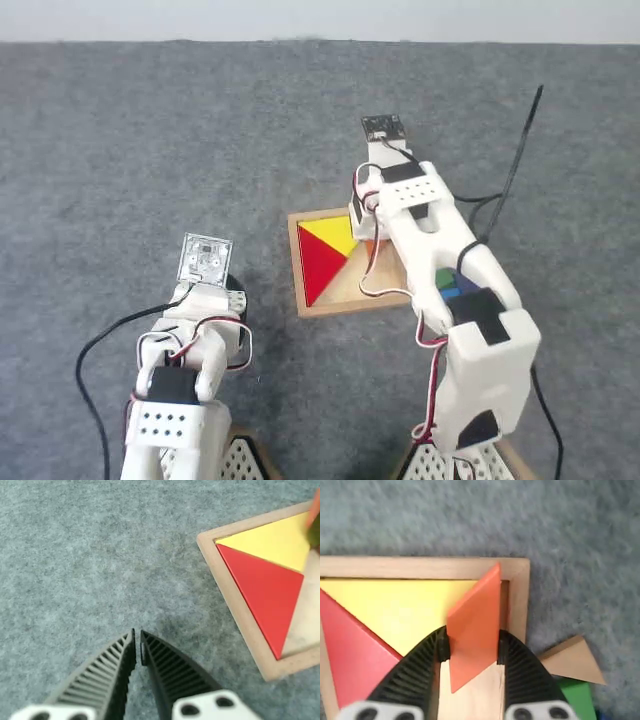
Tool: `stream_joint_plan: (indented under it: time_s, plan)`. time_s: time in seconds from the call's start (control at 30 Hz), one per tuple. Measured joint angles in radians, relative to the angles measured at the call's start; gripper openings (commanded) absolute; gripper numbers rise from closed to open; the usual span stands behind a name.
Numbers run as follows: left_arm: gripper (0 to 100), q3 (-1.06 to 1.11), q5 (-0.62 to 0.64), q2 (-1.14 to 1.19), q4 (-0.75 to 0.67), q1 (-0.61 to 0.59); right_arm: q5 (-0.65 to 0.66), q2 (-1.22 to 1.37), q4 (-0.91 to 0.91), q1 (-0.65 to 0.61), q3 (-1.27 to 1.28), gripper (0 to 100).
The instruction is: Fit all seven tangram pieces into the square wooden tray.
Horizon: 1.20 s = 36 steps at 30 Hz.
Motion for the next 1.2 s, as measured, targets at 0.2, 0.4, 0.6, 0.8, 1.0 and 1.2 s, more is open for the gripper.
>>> stream_joint_plan:
  time_s: [0.2, 0.4, 0.6, 0.8, 1.0, 1.2]
  plan:
    - [2, 0.000, 0.000, 0.000, 0.000, 0.000, 0.000, 0.000, 0.046, -0.002, -0.002, 10.4]
    - [2, 0.000, 0.000, 0.000, 0.000, 0.000, 0.000, 0.002, 0.083, -0.005, -0.023, 27.9]
    - [2, 0.000, 0.000, 0.000, 0.000, 0.000, 0.040, 0.002, 0.084, -0.008, -0.038, 24.4]
    - [2, 0.000, 0.000, 0.000, 0.000, 0.000, 0.043, -0.031, 0.080, -0.005, -0.055, 22.3]
    - [2, 0.000, 0.000, 0.000, 0.000, 0.000, 0.074, -0.269, 0.080, -0.006, 0.032, 22.1]
    - [2, 0.000, 0.000, 0.000, 0.000, 0.000, 0.189, -0.598, 0.072, 0.034, 0.253, 22.1]
